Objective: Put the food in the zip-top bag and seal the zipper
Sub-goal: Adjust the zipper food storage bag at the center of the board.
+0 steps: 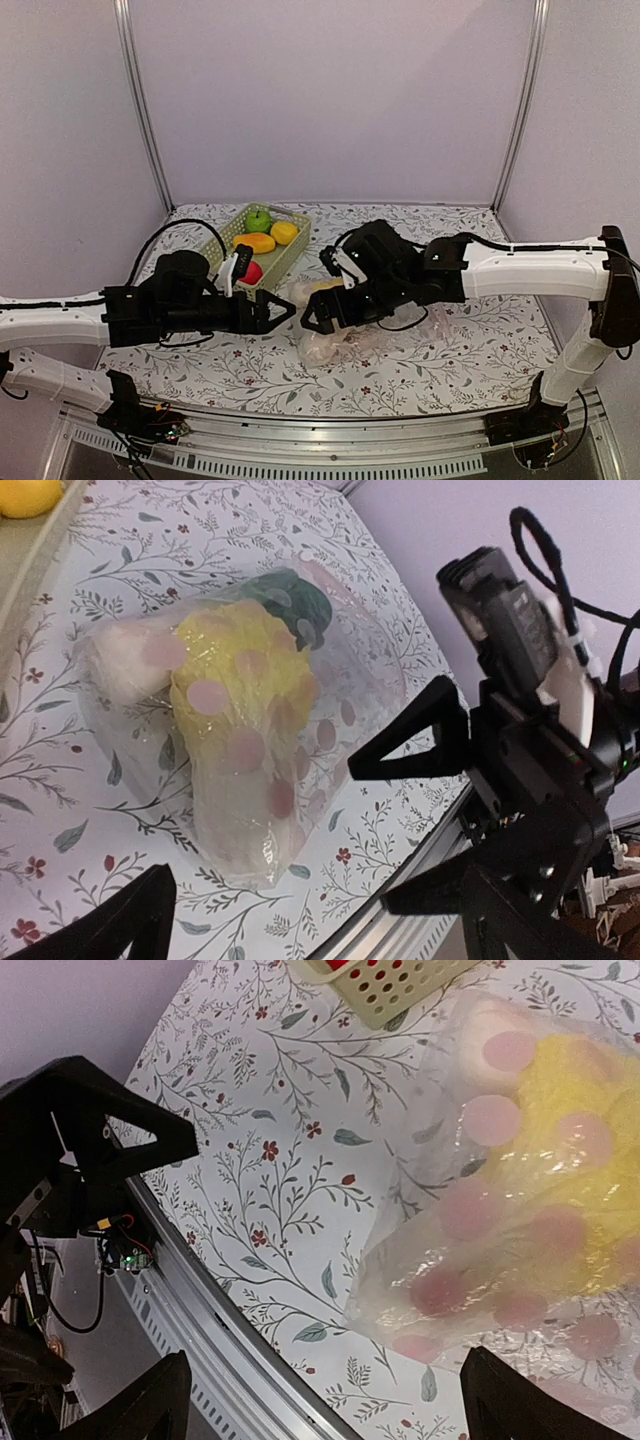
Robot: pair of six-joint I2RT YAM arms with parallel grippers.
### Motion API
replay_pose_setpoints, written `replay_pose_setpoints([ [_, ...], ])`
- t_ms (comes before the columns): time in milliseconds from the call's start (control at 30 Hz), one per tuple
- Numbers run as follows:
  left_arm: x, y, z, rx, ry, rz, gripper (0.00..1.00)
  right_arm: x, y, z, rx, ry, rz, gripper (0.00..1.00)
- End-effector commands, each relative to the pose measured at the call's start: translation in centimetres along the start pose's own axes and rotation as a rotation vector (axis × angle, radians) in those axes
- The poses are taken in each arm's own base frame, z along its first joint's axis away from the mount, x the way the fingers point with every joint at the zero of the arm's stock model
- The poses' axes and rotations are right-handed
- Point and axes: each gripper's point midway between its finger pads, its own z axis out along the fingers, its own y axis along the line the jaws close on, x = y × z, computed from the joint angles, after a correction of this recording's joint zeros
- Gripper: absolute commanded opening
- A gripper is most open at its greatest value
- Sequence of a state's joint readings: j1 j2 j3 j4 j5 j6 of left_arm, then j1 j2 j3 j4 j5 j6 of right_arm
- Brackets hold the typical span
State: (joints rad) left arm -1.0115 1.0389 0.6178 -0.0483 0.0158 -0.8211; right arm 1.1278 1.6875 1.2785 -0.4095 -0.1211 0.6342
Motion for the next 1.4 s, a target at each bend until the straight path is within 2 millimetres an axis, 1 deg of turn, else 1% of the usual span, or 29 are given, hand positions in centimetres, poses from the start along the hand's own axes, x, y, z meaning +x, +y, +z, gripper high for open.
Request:
replay_pose_setpoints([
  [0, 1.8, 1.7, 0.5, -0.044, 0.054, -0.019, 1.00, -1.9, -6.1, -5.4, 0.160, -0.076, 0.061, 0.96],
  [100, 2.2, 1.7, 1.0, -0.031, 0.065, -0.034, 1.00, -1.9, -11.3, -7.8, 0.230, -0.099, 0.156, 0.97],
  [200, 2.2, 1.5, 1.3, -0.023, 0.069, -0.039, 1.00, -1.5, -16.3, -9.1, 0.258, -0.115, 0.265, 0.96],
  [233, 2.2, 1.4, 1.4, -0.022, 0.069, -0.039, 1.00, -1.3, -18.2, -9.6, 0.264, -0.126, 0.305, 0.96],
  [267, 2.1, 1.3, 1.5, -0.022, 0.069, -0.038, 1.00, -1.2, -19.7, -9.8, 0.260, -0.129, 0.341, 0.96],
  [367, 1.8, 1.2, 1.4, -0.027, 0.069, -0.030, 0.99, -0.7, -23.4, -10.3, 0.234, -0.144, 0.433, 0.93],
  [433, 1.6, 1.2, 1.2, -0.039, 0.070, -0.027, 0.99, -0.3, -25.2, -10.4, 0.214, -0.148, 0.483, 0.91],
  [500, 1.4, 1.3, 1.0, -0.042, 0.065, -0.028, 1.00, 0.0, -26.3, -10.3, 0.190, -0.151, 0.506, 0.90],
  [667, 0.9, 1.4, 0.5, -0.036, 0.051, -0.049, 1.00, 0.2, -27.3, -9.6, 0.132, -0.141, 0.534, 0.81],
  [733, 0.8, 1.5, 0.4, -0.036, 0.049, -0.054, 0.99, 0.4, -27.5, -9.1, 0.113, -0.128, 0.534, 0.74],
  [833, 0.7, 1.6, 0.3, -0.036, 0.052, -0.060, 0.99, 0.5, -27.7, -8.5, 0.096, -0.117, 0.542, 0.67],
  [900, 0.3, 1.6, 0.1, -0.027, 0.047, -0.065, 0.99, 0.5, -27.7, -8.2, 0.083, -0.112, 0.542, 0.56],
  [1000, -0.2, 1.3, -0.2, 0.005, 0.041, -0.081, 1.00, 0.3, -27.0, -8.1, 0.039, -0.107, 0.539, 0.41],
  [1100, -0.9, 1.0, -0.6, 0.024, 0.027, -0.088, 1.00, -0.1, -26.3, -8.4, 0.009, -0.110, 0.537, 0.16],
  [1167, -1.4, 1.0, -0.9, 0.029, 0.023, -0.094, 1.00, -0.8, -25.6, -9.3, -0.002, -0.133, 0.533, 0.03],
  [1200, -1.6, 1.1, -1.1, 0.028, 0.021, -0.095, 1.00, -1.4, -25.2, -10.2, -0.003, -0.150, 0.530, 0.00],
  [1233, -1.9, 1.1, -1.3, 0.029, 0.018, -0.096, 0.99, -1.8, -24.7, -11.0, 0.004, -0.155, 0.528, 0.00],
  [1300, -2.5, 1.0, -1.8, 0.029, 0.010, -0.091, 1.00, -3.5, -23.4, -13.6, 0.025, -0.189, 0.493, 0.00],
  [1367, -3.1, 0.8, -2.3, 0.031, 0.001, -0.082, 1.00, -5.5, -21.8, -16.9, 0.054, -0.233, 0.431, 0.00],
])
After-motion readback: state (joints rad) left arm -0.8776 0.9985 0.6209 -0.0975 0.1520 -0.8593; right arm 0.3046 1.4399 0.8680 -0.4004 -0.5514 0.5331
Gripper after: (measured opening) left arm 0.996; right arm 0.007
